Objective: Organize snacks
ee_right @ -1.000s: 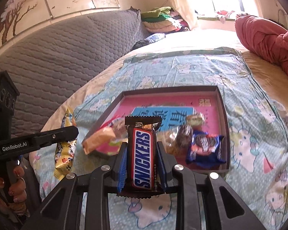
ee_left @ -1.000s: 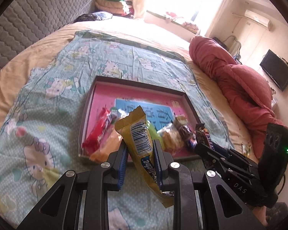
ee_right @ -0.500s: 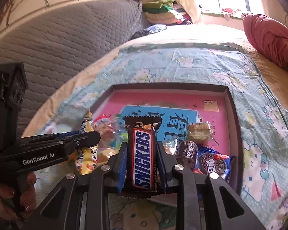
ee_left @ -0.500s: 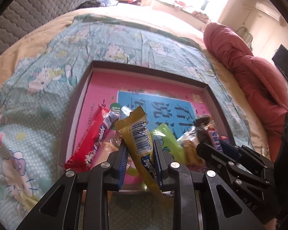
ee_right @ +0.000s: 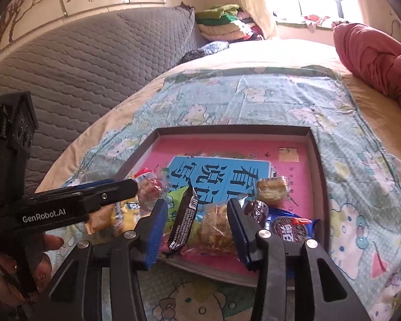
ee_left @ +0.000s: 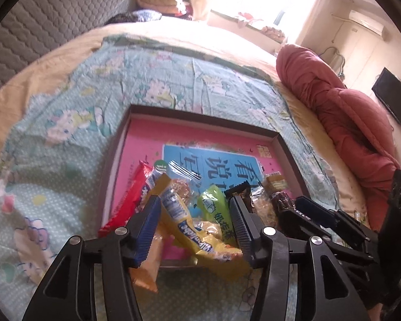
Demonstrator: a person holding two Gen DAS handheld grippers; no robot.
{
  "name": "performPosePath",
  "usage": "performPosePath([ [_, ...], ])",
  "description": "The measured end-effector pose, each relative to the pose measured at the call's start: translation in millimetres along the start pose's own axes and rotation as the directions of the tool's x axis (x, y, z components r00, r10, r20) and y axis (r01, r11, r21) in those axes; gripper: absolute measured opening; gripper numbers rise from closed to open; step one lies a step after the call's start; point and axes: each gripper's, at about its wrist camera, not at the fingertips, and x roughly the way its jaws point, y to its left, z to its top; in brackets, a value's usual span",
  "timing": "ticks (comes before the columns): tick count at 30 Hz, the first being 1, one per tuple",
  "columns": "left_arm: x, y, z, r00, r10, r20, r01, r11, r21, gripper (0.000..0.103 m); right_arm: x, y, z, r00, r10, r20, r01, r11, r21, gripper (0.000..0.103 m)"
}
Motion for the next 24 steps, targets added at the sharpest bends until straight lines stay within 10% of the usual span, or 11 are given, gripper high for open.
performPosePath([
  [24,-91,-8,-91,0.993,0.117,-0.019,-0.115,0.989,0.089,0.079,-91,55,-65,0.98,-0.198,0.034,0.197,0.98,0.016,0.101],
])
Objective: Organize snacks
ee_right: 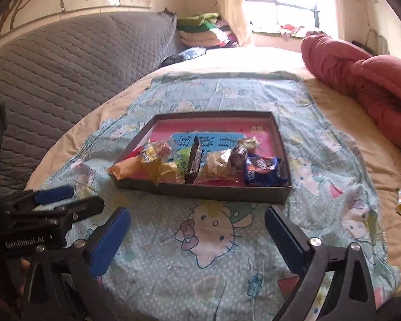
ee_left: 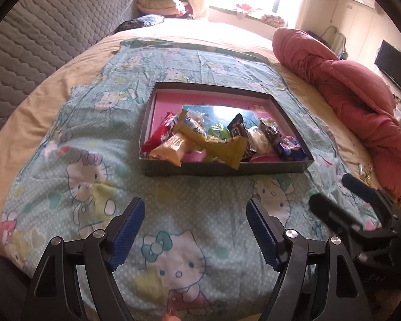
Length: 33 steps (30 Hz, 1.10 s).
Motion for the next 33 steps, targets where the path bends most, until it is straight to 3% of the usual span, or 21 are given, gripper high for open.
performPosePath([
  [8,5,-1,-5,1.0,0.024,-0.019,-0.024,1.0,0.001,0.08,3,-5,-11,0.997,-0.066,-0.047,0.067,0.998,0.02,0.101],
  [33,9,-6,-8,0.999,0.032,-0.031,-0.031,0.999,0.021,0.08,12,-17,-18,0.992,-0.083,-0.092,0.089,0.994,0.064,0.101],
])
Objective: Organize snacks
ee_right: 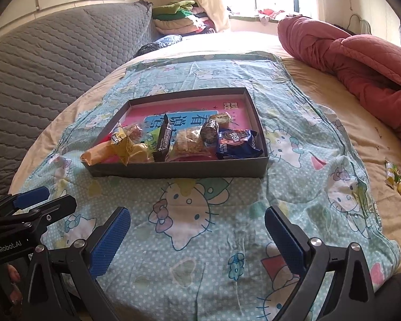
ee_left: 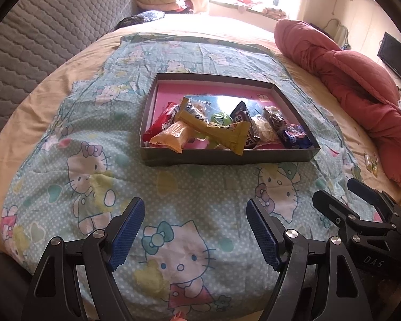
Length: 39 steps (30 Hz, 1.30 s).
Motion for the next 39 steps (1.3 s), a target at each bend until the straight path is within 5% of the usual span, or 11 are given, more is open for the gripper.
performPosePath([
  [39,-1.3,0.8,1.0,1.0,0.015,0.002,-0.015,1.0,0.004,0.08,2.3,3.3,-2.3,1.0,-0.029,-0.006,0.029,0.999,-0.023,0.101],
])
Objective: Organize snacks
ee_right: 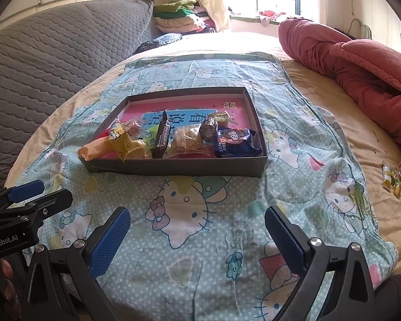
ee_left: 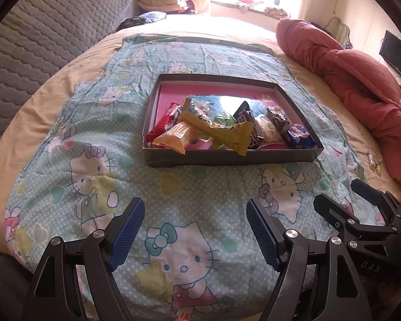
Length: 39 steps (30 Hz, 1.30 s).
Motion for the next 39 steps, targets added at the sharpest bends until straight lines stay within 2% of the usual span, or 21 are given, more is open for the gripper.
performPosePath([
  [39,12,9,2,0.998,0.06,-0.032,-0.061,0.997,-0.037,0.08,1,3,0,1.0,-0.019,0.007,0.019,1.0,-0.023,0.101],
])
